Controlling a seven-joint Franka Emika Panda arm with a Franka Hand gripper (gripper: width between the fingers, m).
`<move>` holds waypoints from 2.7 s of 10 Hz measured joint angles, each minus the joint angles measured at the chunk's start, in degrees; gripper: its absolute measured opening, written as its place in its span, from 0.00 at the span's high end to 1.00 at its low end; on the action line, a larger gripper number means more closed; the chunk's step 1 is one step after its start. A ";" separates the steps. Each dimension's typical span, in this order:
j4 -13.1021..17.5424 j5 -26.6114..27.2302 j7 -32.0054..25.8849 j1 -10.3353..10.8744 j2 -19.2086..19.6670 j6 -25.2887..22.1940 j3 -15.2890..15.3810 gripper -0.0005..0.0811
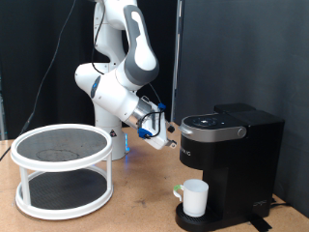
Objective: Make a cup of coffee with the keurig machine
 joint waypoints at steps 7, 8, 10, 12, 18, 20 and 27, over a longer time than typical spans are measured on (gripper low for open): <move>-0.53 -3.32 0.99 0.27 -12.75 -11.65 -0.80 0.09; -0.32 -2.42 0.93 0.27 -15.00 -12.30 -1.02 0.09; 0.34 -1.77 1.36 0.28 -19.34 -13.56 -1.24 0.09; 1.10 -1.92 4.26 0.28 -23.36 -15.30 -1.79 0.09; 1.78 -1.38 11.59 0.27 -30.10 -17.90 -3.59 0.09; 4.22 1.84 10.75 0.28 -30.20 -15.14 -2.44 0.09; 21.66 -31.15 21.22 -6.12 -26.60 -9.83 9.03 0.09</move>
